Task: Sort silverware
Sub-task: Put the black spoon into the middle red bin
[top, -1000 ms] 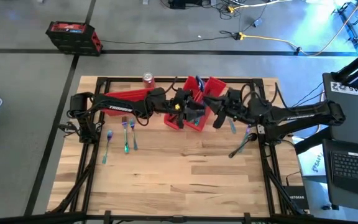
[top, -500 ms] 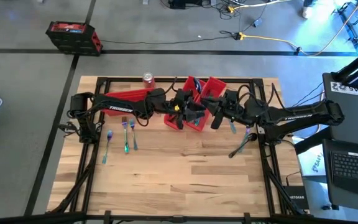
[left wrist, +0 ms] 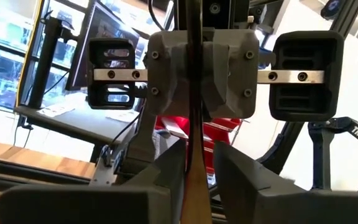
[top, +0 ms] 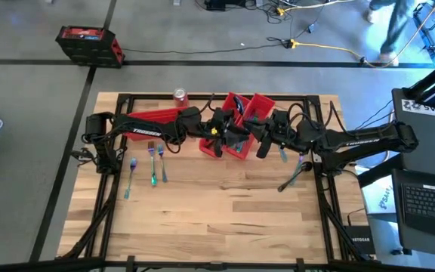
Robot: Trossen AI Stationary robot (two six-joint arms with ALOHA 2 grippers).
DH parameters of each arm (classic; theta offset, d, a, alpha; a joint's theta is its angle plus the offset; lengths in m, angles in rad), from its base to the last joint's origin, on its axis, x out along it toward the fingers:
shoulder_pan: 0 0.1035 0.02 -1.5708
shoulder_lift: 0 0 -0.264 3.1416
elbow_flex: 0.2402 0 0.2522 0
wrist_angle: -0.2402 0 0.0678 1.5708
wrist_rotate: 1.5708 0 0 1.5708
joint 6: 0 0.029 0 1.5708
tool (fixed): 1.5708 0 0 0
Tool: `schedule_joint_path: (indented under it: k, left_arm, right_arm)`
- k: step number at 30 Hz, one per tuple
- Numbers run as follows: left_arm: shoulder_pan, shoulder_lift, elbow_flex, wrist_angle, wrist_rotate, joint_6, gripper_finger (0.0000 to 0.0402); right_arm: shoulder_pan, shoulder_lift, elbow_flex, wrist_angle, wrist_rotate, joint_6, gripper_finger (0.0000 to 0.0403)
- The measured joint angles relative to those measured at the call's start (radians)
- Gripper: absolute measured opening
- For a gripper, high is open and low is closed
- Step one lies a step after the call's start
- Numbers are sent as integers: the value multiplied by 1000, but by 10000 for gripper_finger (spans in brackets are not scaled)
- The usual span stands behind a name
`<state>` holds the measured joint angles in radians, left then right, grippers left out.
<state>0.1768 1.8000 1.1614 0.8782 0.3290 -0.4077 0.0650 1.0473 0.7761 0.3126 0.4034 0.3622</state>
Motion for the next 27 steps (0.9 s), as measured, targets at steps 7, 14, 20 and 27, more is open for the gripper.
schedule_joint_path:
  k: [7,14,20,27]
  left_arm:
    - [1,1,0,0,0,21,35]
    - [2,1,0,1,19,28,31]
    - [2,1,0,1,22,28,31]
    - [10,1,0,1,33,9,12]
  right_arm:
    - [0,0,0,-5,-1,0,0]
    - [0,0,0,-8,-3,-1,0]
    - [0,0,0,-8,-2,-3,0]
    - [0,0,0,-9,2,-3,1]
